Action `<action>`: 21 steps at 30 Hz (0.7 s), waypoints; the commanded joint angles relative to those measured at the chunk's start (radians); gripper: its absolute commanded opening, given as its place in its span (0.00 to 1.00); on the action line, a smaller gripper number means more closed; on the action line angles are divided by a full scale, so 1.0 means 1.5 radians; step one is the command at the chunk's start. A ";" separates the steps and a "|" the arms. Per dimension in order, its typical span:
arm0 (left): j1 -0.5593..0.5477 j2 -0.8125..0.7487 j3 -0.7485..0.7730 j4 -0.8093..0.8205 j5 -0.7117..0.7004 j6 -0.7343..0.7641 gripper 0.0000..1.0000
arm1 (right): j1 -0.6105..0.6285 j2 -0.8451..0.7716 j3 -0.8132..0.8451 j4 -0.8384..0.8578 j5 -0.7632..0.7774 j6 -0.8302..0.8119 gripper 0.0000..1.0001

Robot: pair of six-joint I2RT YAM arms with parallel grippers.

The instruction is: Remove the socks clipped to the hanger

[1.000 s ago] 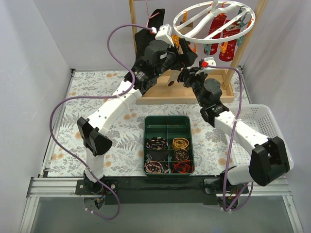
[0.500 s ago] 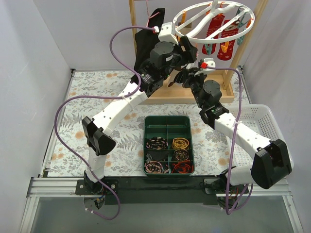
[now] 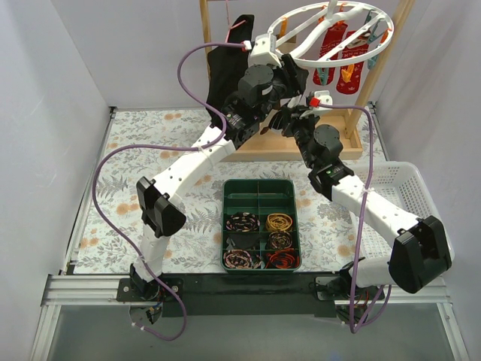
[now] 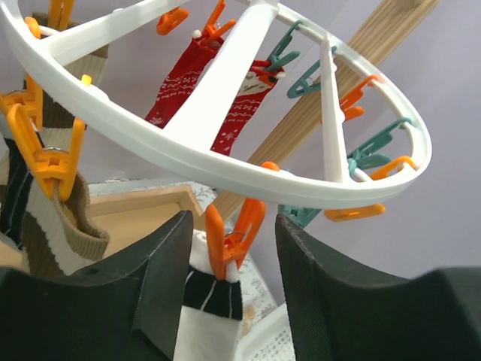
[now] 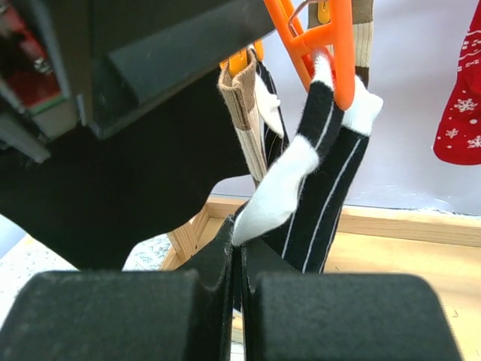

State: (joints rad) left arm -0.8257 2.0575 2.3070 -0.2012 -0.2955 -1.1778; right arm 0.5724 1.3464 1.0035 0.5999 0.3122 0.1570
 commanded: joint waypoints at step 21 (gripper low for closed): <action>0.001 -0.021 0.000 0.020 0.045 -0.015 0.00 | 0.007 -0.135 -0.100 -0.019 0.057 0.001 0.01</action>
State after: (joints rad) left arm -0.8257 2.0964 2.3287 -0.1524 -0.2508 -1.1954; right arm 0.5781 1.1839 0.8524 0.5587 0.3653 0.1692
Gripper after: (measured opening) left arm 0.091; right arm 0.024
